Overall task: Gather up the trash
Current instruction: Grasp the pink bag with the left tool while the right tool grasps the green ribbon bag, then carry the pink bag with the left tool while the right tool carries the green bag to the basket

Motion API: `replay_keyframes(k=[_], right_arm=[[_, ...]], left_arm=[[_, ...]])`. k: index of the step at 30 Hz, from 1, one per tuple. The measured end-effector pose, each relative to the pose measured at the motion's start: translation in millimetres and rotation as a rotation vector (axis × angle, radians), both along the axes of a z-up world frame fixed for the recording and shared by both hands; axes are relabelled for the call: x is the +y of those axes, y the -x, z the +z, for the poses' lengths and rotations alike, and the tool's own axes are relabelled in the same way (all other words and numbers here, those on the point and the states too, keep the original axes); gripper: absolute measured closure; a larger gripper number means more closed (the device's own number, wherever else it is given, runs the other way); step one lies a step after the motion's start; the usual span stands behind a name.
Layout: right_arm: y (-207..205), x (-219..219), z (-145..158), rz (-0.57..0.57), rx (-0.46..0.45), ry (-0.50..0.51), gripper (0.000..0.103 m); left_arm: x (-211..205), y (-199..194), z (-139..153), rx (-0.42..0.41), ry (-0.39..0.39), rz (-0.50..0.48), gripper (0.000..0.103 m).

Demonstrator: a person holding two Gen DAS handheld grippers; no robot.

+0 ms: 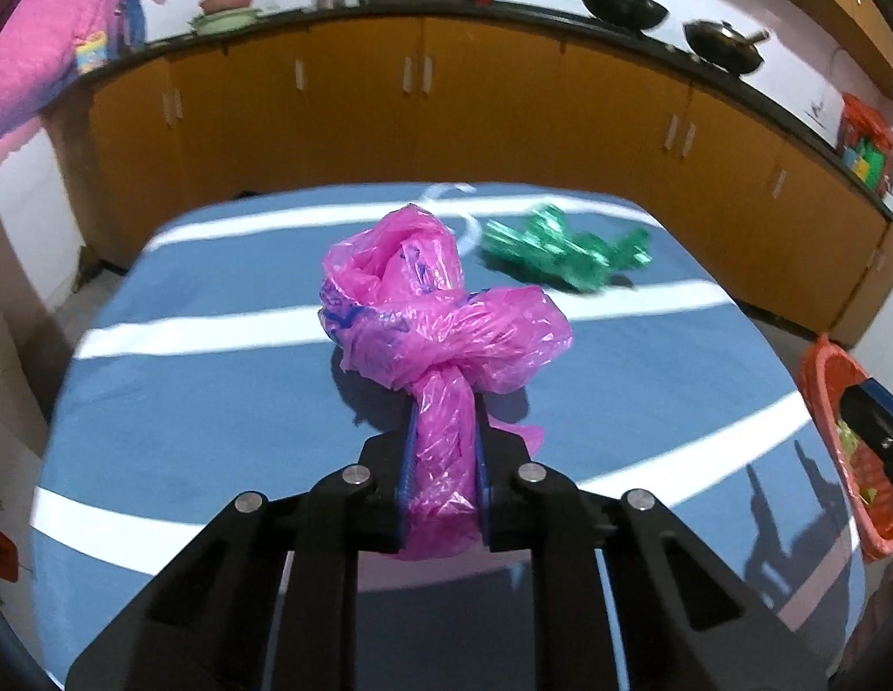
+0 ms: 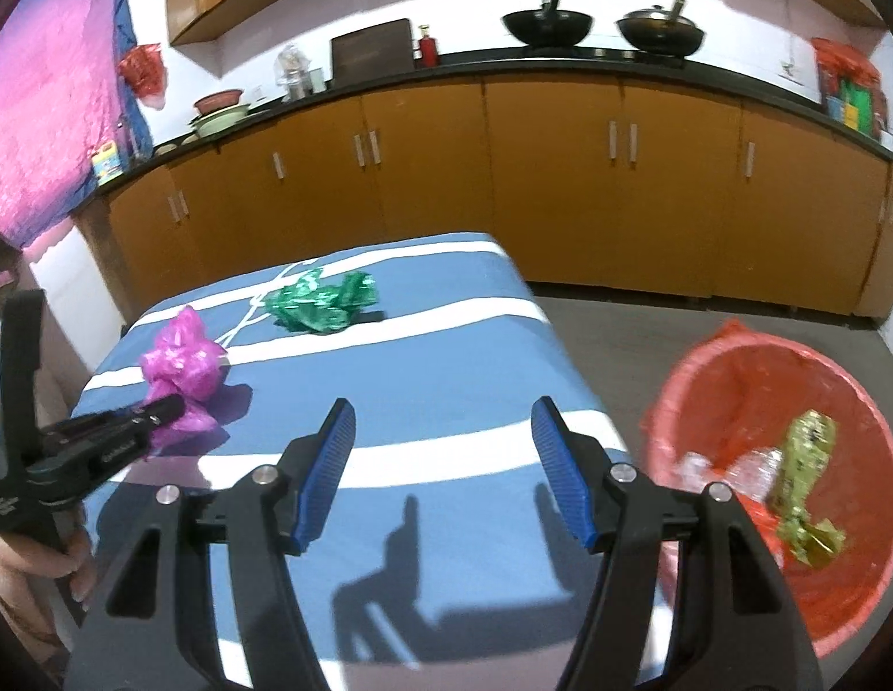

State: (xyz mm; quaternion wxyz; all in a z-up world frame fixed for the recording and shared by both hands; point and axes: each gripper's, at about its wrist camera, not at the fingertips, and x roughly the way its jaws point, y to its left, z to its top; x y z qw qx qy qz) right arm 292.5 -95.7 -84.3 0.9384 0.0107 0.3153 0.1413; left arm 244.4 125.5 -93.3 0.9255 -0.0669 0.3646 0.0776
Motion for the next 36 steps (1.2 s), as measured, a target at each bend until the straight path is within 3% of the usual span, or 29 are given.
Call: replay_keyframes(k=[9,15,26,27,28,30,36], right_arm=[[-48.4,75.3,-7.7,0.099,0.012,0.009,0.041],[-93.4,126.7,-3.3,0.141,-0.026,0.066,0.041],[-155.6,156.6,-34.4,0.149,0.094,0.180,0.041],[-156.1,157.5,-35.8,0.143,0.098,0.188,0.045],[-157.7,158.6,-37.1,0.136,0.103,0.203,0.059],[-160.0,158.8,-38.8,0.135,0.114,0.220,0.070],[-143.7,137.0,-30.8,0.122,0.104,0.160,0.075]], left_arm=[[63.3,12.8,4.9,-0.033,-0.050,0.115,0.086],[93.7,12.3,0.5,-0.027,-0.037,0.187,0.086],[109.8,1.5,-0.6,-0.029,-0.019,0.214,0.086],[109.7,1.2,-1.1,-0.028,-0.016,0.213,0.086],[108.3,-0.2,-1.8,-0.026,-0.011,0.210,0.086],[105.1,-0.4,-1.6,-0.026,-0.008,0.207,0.086],[96.2,4.2,5.1,-0.036,-0.009,0.191,0.086]])
